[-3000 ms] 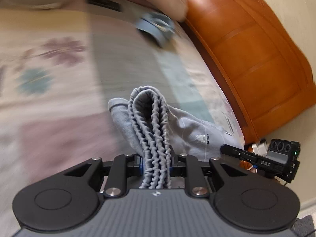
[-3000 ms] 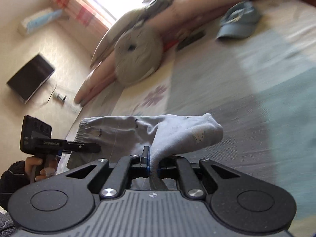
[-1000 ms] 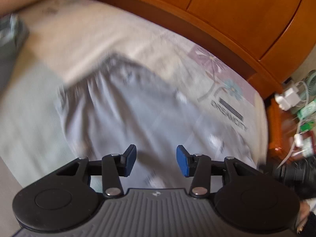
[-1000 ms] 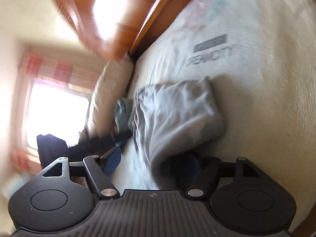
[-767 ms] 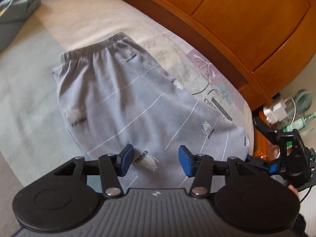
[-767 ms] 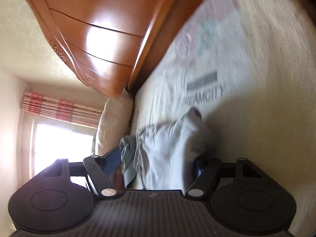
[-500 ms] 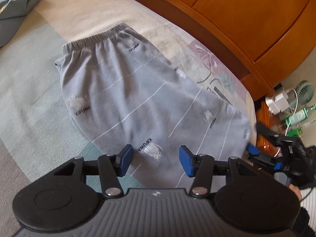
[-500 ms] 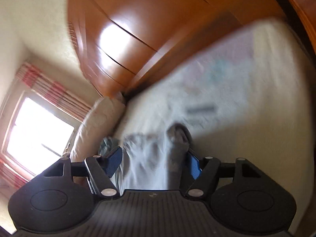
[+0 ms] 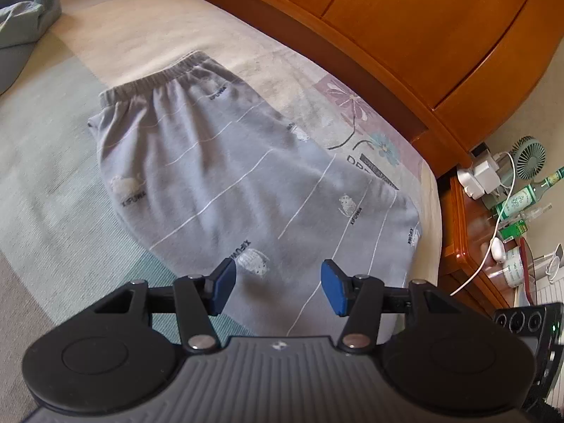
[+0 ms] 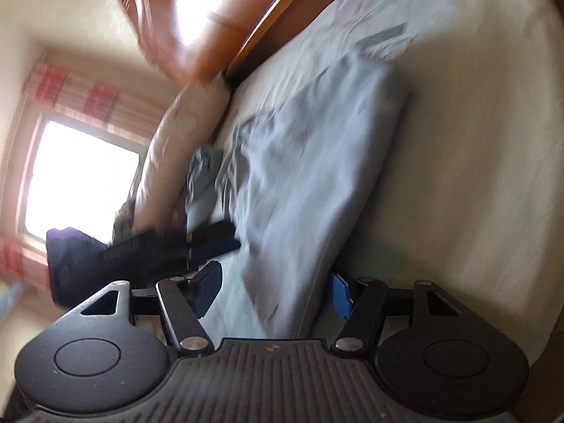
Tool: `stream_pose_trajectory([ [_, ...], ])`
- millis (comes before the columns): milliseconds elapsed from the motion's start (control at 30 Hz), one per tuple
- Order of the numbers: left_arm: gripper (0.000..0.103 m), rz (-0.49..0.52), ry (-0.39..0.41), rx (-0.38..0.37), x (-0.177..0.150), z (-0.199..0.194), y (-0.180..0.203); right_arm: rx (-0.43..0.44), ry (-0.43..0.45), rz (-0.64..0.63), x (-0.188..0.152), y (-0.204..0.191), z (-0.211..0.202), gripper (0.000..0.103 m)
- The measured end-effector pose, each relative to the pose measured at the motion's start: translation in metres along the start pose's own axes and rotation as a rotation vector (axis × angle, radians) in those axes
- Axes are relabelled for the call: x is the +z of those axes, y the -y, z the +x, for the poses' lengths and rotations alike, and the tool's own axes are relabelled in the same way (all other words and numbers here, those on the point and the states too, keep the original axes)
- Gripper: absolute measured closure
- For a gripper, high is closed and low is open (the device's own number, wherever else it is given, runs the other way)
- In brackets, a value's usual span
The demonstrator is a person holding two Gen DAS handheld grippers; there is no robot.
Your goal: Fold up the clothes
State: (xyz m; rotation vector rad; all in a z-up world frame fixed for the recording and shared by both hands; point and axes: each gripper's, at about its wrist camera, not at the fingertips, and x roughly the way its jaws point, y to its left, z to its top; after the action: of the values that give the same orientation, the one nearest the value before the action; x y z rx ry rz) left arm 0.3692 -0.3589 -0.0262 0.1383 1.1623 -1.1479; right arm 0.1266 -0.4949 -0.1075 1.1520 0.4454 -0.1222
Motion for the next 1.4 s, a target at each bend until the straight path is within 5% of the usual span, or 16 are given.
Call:
stream_pose_trajectory([
  [67,0.050,-0.003,0.004,-0.001,-0.001,-0.003,0.000,-0.016,-0.033,-0.010,-0.006,-0.002,0.003,0.094],
  [300,0.049,0.023,0.017,-0.020,-0.003,-0.008,0.005,-0.044,-0.139,-0.033,-0.021,-0.010,0.003,0.094],
  [433,0.049,0.007,-0.007,-0.016,-0.008,0.005,0.001,-0.102,-0.190,-0.059,-0.015,-0.013,-0.012,0.084],
  [600,0.047,0.010,-0.010,-0.031,-0.018,0.012,-0.005,-0.199,-0.034,-0.279,0.028,-0.035,-0.055,0.080],
  [733,0.046,0.009,-0.019,-0.020,-0.016,0.013,-0.003,-0.308,0.132,-0.488,0.089,-0.043,-0.042,0.079],
  [900,0.039,0.067,-0.018,0.007,-0.019,0.014,0.006,-0.363,0.066,-0.523,0.137,-0.025,0.019,0.077],
  [1000,0.037,0.085,-0.015,0.012,-0.021,0.015,0.008,-0.416,0.032,-0.637,0.117,-0.018,0.032,0.073],
  [1100,0.036,0.085,-0.015,0.008,-0.020,0.014,0.007,-0.483,0.057,-0.765,0.100,-0.024,0.040,0.061],
  [1167,0.036,0.082,-0.016,0.007,-0.019,0.014,0.006,-0.534,0.068,-0.789,0.099,-0.026,0.042,0.036],
  [1233,0.036,0.085,-0.014,0.012,-0.019,0.014,0.007,-0.511,0.031,-0.750,0.104,-0.026,0.040,0.043],
  [1267,0.036,0.087,-0.013,0.015,-0.019,0.014,0.008,-0.482,0.012,-0.729,0.106,-0.026,0.038,0.068],
  [1300,0.036,0.097,-0.015,0.020,-0.019,0.015,0.009,-0.457,-0.005,-0.717,0.106,-0.026,0.036,0.082],
  [1400,0.036,0.155,-0.048,0.052,-0.019,0.015,0.016,-0.478,-0.009,-0.777,0.104,-0.031,0.035,0.087],
])
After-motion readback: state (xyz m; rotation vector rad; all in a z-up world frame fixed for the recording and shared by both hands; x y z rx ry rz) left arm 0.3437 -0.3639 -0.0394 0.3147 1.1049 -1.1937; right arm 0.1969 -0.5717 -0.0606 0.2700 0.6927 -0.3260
